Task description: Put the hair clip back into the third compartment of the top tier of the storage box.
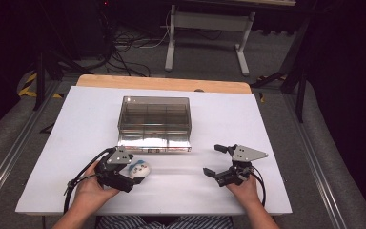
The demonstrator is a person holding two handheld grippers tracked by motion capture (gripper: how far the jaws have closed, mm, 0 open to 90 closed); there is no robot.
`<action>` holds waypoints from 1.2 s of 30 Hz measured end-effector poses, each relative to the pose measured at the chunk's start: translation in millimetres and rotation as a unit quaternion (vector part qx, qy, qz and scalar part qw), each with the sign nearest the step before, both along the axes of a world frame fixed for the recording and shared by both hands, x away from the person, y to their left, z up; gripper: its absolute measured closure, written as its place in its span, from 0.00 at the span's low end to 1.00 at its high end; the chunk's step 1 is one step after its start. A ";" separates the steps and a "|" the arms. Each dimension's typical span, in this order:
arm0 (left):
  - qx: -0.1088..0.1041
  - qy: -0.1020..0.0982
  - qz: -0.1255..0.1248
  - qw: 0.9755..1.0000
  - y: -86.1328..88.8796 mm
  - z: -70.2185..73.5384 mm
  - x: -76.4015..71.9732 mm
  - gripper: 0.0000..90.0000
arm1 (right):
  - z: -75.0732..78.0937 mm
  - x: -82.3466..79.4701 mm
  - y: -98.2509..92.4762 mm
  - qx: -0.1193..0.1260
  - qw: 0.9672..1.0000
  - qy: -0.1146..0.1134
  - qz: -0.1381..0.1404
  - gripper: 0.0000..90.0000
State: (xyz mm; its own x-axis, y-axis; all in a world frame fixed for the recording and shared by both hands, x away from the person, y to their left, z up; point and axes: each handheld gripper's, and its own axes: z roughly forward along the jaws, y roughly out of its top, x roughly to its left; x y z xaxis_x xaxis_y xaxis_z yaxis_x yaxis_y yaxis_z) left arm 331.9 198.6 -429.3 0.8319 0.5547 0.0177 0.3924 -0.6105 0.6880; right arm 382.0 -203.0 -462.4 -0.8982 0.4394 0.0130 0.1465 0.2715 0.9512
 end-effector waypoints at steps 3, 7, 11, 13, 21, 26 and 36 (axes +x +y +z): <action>0.005 0.007 0.002 1.000 -1.7 -3.4 1.1 0.21 | 0.0 -0.1 0.1 0.000 1.000 0.000 0.001 0.03; 0.011 0.012 0.002 1.000 -3.9 -6.8 3.0 0.23 | 0.0 -0.1 0.2 0.000 1.000 0.000 0.001 0.03; 0.017 0.014 0.007 1.000 -6.0 -10.3 5.6 0.23 | -0.1 -0.1 0.3 -0.001 1.000 0.000 0.002 0.03; 0.022 0.016 0.011 1.000 -6.3 -11.4 5.9 0.23 | 0.0 -0.2 0.3 0.000 1.000 0.000 0.002 0.03; 0.034 0.020 0.016 0.999 -8.8 -17.9 9.0 0.25 | 0.0 -0.3 0.3 0.000 1.000 0.000 0.003 0.03; 0.037 0.021 0.018 0.999 -9.6 -19.8 10.0 0.26 | 0.0 -0.3 0.4 -0.001 1.000 0.000 0.003 0.03; 0.070 0.015 0.018 0.997 -14.6 -27.6 10.3 0.43 | -0.1 -0.3 0.5 -0.002 1.000 0.000 0.003 0.03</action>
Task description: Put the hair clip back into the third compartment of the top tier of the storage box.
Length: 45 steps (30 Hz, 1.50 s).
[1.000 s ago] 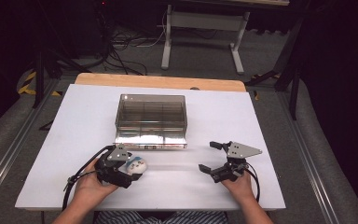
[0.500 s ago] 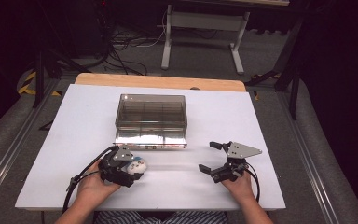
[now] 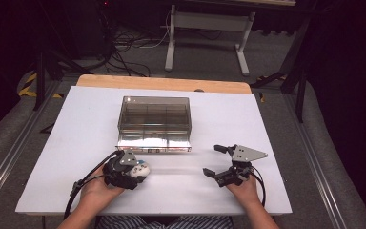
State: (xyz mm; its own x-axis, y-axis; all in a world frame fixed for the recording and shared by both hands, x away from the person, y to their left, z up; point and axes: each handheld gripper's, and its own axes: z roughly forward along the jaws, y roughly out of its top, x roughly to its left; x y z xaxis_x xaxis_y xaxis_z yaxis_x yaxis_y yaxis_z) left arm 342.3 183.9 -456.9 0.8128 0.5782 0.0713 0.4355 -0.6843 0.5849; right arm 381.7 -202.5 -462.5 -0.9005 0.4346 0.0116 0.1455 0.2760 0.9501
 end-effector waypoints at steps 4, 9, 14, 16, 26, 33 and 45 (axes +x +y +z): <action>0.009 -0.006 -0.002 1.000 -1.9 1.1 -2.0 0.49 | 0.0 0.2 -0.2 0.001 1.000 0.001 -0.001 0.03; 0.004 -0.009 -0.005 1.000 -2.7 3.6 -3.7 0.50 | -0.1 0.4 -0.5 0.002 1.000 0.002 -0.002 0.03; -0.006 -0.009 -0.007 1.000 -1.9 7.1 -5.2 0.50 | -0.1 0.7 -0.6 0.002 1.000 0.002 -0.004 0.03; -0.007 -0.010 -0.009 1.000 -1.5 8.2 -5.1 0.50 | -0.1 0.6 -0.7 0.002 1.000 0.002 -0.004 0.03; -0.031 -0.011 -0.015 0.999 0.8 16.3 -7.5 0.49 | -0.1 0.5 -0.7 0.002 1.000 0.002 -0.004 0.03; -0.042 -0.020 -0.016 0.999 3.3 23.5 -9.6 0.49 | -0.1 0.4 -0.5 0.001 1.000 0.001 -0.004 0.03; -0.061 -0.028 -0.022 0.998 5.7 31.6 -12.7 0.49 | -0.1 0.3 -0.2 0.000 1.000 0.001 -0.003 0.03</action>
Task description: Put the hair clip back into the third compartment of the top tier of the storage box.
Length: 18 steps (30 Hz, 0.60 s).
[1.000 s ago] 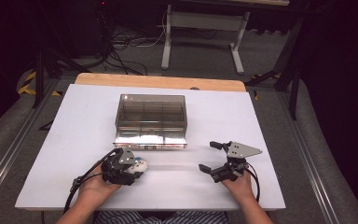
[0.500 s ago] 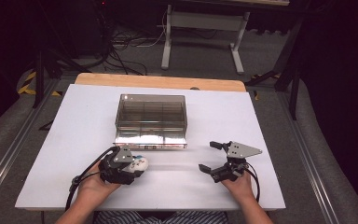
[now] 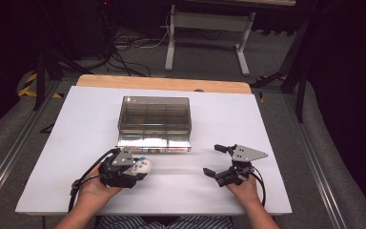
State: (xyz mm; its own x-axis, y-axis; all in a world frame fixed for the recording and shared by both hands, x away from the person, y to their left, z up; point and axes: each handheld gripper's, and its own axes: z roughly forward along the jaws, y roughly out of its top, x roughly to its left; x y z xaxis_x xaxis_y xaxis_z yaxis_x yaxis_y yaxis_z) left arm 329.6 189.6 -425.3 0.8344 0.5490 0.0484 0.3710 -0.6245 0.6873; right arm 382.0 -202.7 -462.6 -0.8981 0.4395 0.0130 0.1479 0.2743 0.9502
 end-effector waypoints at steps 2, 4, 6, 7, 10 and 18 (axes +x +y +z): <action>-0.006 -0.004 -0.001 1.000 0.5 2.3 -0.8 0.49 | 0.0 0.0 0.0 0.000 1.000 0.000 0.000 0.03; -0.007 -0.004 0.001 1.000 0.6 3.0 -1.3 0.49 | 0.0 0.0 0.1 0.000 1.000 0.000 0.000 0.03; -0.008 -0.004 -0.001 1.000 0.9 4.6 -1.4 0.49 | 0.0 0.0 0.1 0.000 1.000 -0.001 0.000 0.03; -0.012 -0.005 -0.002 1.000 0.5 5.2 -1.7 0.49 | 0.0 0.0 0.1 0.000 1.000 -0.001 0.001 0.03; -0.014 -0.007 -0.002 1.000 -0.2 6.0 -2.0 0.49 | 0.0 0.0 0.1 0.000 1.000 -0.001 0.001 0.03; -0.017 -0.011 -0.003 1.000 -1.1 11.4 -1.3 0.49 | 0.1 -0.1 0.1 -0.001 1.000 -0.001 0.001 0.03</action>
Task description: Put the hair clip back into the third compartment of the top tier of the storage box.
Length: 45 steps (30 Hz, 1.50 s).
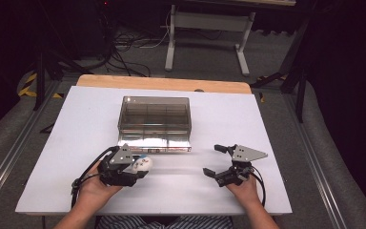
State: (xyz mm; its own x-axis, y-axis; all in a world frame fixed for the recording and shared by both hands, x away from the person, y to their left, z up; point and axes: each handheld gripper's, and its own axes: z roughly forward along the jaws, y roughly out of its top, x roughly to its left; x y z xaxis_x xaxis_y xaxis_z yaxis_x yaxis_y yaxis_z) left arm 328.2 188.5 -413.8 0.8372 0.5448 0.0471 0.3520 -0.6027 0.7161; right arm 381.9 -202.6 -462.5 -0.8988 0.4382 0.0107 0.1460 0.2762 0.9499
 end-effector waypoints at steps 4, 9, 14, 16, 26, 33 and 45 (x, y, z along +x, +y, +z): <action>-0.003 -0.002 -0.004 1.000 -0.4 2.2 0.0 0.49 | 0.0 0.1 -0.1 0.001 1.000 0.000 -0.001 0.03; -0.010 -0.006 -0.004 1.000 1.7 9.0 1.5 0.49 | 0.0 0.0 0.0 -0.001 1.000 0.001 -0.002 0.03; -0.019 -0.010 -0.005 1.000 2.6 14.6 3.7 0.49 | -0.1 0.2 0.0 -0.001 1.000 0.001 -0.002 0.03; -0.022 -0.009 -0.005 1.000 2.3 16.8 4.4 0.49 | -0.1 0.2 0.0 -0.001 1.000 0.001 -0.003 0.03; -0.027 -0.017 -0.012 0.999 -1.9 28.3 9.4 0.49 | -0.2 0.3 -0.1 0.000 1.000 0.002 -0.003 0.03; -0.034 -0.019 -0.014 0.999 -5.5 34.1 13.4 0.49 | -0.2 0.5 -0.3 0.001 1.000 0.003 -0.003 0.03; -0.044 -0.020 -0.021 0.999 -13.6 45.1 27.3 0.49 | -0.2 0.6 -0.6 0.002 1.000 0.003 -0.004 0.03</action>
